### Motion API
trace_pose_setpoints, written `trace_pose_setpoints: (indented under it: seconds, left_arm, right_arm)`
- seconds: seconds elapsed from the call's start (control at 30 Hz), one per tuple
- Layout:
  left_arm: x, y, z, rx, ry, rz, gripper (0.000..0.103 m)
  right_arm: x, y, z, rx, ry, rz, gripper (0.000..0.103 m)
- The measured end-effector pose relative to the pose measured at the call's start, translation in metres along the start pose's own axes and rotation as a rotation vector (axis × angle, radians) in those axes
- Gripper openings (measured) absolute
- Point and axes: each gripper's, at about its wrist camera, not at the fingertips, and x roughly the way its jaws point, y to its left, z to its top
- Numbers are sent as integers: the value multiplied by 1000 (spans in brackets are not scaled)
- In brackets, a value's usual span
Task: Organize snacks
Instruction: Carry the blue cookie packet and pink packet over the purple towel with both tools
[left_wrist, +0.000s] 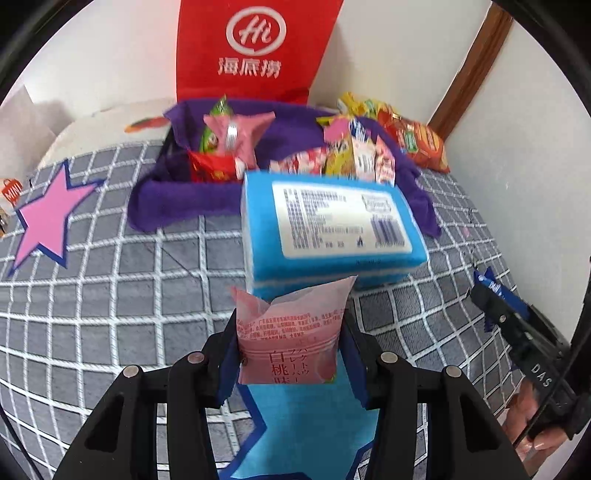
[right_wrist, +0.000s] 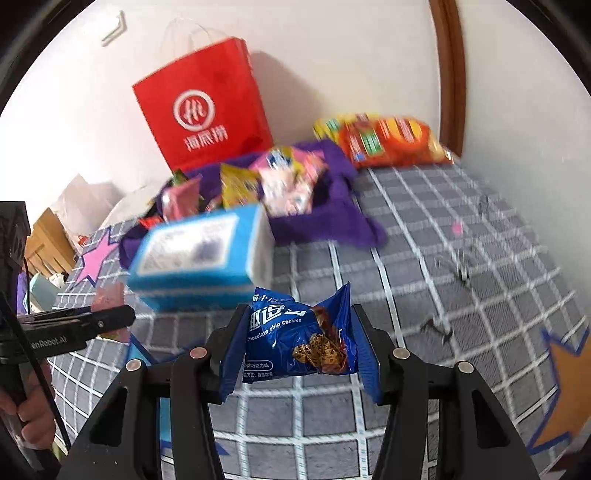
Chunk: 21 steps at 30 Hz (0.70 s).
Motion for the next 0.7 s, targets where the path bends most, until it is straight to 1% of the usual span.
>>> trace_pose_setpoints:
  seconds: [0.17,0.23,0.37,0.53,0.6,0.7]
  left_arm:
    - [-17,5,21,12,-41,5,46]
    - [-24,7,32,11,-58,10,46]
    - [-42,7,59,24,-115,21,46]
    - [-51,12,94,15,-155,19,46]
    - [-51,18,108,-1,-163,2,46]
    - [-48,25,124,-23,-176,-4,46]
  right_arm:
    - [-6,21,32,-46,-30,-13,53]
    - [-6,28,48,-47,-35,-4,53]
    - [-1,39,86,-36,-49,5,53]
    - [4,45,131,-19,-66,50,53]
    - [8,47,145,-9,-60,67,53]
    - [17,49,164,-2,-64,95,53]
